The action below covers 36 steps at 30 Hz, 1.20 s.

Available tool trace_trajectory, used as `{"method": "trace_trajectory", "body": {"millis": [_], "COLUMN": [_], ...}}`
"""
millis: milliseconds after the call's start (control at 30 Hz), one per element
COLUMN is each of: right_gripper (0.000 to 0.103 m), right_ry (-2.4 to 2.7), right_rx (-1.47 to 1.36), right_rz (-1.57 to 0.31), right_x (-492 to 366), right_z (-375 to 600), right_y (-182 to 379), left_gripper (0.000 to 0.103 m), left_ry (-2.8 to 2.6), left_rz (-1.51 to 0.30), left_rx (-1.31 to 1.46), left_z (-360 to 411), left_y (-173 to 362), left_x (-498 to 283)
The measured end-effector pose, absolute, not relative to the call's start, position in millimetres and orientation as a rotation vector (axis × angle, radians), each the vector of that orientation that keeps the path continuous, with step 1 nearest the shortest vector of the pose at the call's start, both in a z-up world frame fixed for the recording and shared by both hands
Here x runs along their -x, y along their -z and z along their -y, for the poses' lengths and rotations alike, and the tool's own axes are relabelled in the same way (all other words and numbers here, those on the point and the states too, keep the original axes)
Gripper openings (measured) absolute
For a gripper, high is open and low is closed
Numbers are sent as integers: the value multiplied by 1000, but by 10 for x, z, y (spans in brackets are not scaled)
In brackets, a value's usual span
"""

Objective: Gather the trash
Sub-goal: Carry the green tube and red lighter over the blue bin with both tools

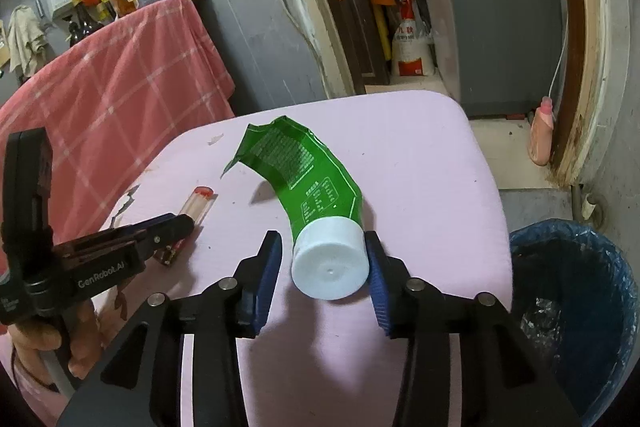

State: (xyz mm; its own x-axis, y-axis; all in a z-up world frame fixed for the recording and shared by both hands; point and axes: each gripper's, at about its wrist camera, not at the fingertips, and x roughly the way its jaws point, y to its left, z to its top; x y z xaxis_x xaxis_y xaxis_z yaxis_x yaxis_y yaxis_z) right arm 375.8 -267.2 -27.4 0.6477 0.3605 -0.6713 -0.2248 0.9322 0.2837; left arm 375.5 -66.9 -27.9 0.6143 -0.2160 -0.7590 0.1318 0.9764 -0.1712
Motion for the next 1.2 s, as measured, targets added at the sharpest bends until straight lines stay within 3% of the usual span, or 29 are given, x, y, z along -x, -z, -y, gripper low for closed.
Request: {"method": "trace_trajectory", "body": {"millis": [533, 1200], "right_gripper": [39, 35], "right_ry": [-289, -155], "right_rx": [-71, 43], "right_rz": [-812, -578], "right_x": [-3778, -3296], "right_z": [2542, 2871], "right_y": [286, 50], "left_gripper": [19, 19], "left_ry": [218, 335], "left_rz": [-877, -762], "left_rx": [119, 120], "left_z": [691, 1204], "left_y": [288, 93], "left_x": [-3721, -3470]}}
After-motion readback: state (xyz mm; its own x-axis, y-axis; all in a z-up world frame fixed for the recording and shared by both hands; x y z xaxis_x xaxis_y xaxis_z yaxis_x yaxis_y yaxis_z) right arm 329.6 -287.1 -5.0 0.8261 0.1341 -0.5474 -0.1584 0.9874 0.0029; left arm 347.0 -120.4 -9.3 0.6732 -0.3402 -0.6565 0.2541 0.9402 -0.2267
